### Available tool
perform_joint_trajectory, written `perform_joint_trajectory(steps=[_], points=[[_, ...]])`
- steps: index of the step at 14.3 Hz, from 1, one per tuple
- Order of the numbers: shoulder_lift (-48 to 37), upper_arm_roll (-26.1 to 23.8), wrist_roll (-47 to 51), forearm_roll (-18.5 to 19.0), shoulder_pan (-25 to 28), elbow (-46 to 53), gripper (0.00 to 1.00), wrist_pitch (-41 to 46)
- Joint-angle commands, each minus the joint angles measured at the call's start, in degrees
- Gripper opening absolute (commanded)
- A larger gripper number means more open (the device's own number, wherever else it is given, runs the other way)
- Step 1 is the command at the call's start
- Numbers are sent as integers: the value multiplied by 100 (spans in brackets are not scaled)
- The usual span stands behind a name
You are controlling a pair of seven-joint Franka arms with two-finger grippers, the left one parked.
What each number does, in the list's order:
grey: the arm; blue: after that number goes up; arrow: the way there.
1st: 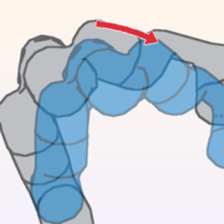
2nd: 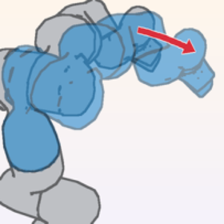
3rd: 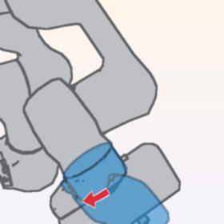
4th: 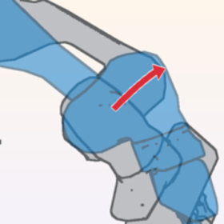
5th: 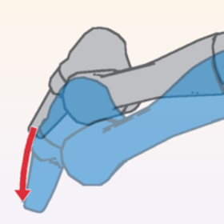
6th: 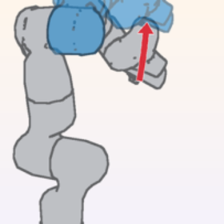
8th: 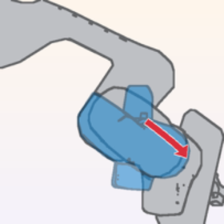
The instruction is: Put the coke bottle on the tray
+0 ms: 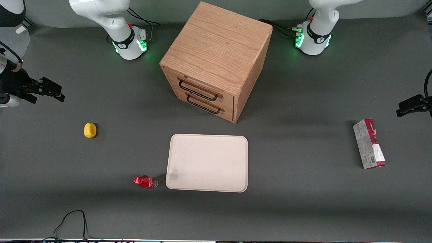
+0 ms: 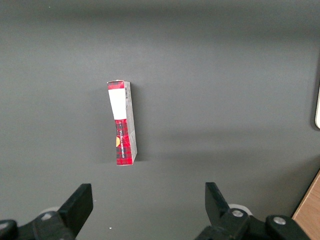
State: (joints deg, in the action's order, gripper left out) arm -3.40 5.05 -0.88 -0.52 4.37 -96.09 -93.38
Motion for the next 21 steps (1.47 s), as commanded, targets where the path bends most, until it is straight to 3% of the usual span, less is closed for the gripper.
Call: perform_joint_trajectory(steps=[1,6,9,14,17,21], points=[[6,-83,184,-132,-103,2,100,-23],[155,-276,175,-141,-103,-42,100,-101],[418,-478,472,-133,-103,54,100,-654],[2182,-1128,799,-71,-94,1923,100,-822],[3194,-1200,1167,-45,98,3075,99,-884],[4232,-1252,1423,482,432,3526,99,-1567]])
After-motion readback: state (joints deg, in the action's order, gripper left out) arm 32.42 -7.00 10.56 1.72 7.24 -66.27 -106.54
